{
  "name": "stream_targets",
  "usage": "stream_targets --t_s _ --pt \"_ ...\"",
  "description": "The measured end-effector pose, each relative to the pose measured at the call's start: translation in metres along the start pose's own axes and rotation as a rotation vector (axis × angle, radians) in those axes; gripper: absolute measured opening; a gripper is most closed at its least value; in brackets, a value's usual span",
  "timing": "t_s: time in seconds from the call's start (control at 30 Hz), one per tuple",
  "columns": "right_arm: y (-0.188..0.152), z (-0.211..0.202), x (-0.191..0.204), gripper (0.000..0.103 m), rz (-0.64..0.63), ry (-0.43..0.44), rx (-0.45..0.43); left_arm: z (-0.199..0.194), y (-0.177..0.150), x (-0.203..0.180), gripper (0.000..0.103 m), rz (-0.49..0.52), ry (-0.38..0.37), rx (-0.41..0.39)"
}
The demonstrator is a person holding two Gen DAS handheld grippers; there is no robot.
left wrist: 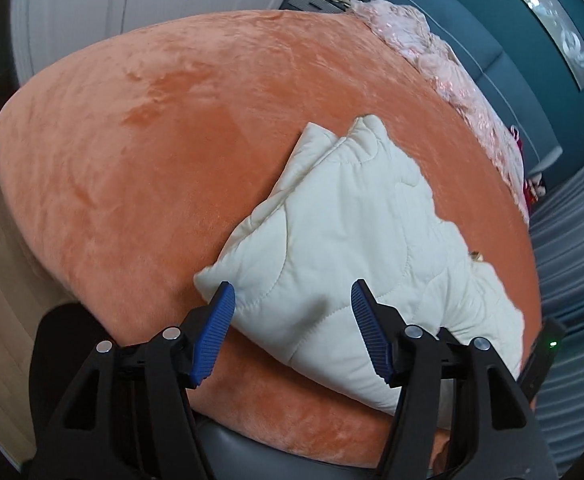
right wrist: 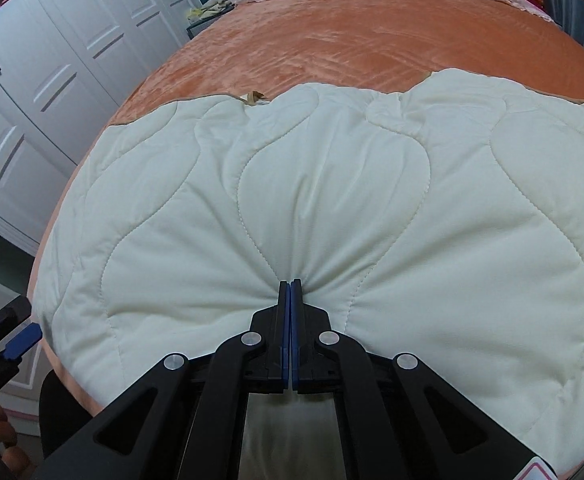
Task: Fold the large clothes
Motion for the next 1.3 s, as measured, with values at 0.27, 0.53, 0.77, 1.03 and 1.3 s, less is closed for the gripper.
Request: stream_targets --t_s 0.27,0.53,0.77,1.03,1.3 --pt "-0.003 0.0 0.0 0.0 0.019 -0.007 -0.005 0.046 -0.007 0.02 0.076 -0.122 0.0 0.116" --pt "-0.045 -0.04 0.007 0.0 0.027 0.06 0.052 0.049 0.001 0.004 0.033 -0.1 -0.049 0.095" --pt "-0.059 -0.037 0.011 0.0 0.052 0.077 0.078 -0.015 -0.005 -0.032 0.014 0.005 -0.19 0.048" --pt "-0.052 -0.045 0.005 0.0 0.091 0.112 0.082 -0.078 -0.068 -0.134 0.013 0.364 -0.283 -0.04" --pt "-0.078 -0.162 -0.066 0.01 0.135 0.039 -0.045 -0.05 -0.145 -0.222 0.013 0.573 -0.349 0.091"
Point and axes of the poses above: each gripper's, at about its wrist camera, not at the fingertips, and z roughly the way its jaws point, x to its left, y to its top, the point moved 2 cm from there along z, roughly the way its jaws point, and after that the axes turned 14 degrees about -z, right-handed, at the moved point
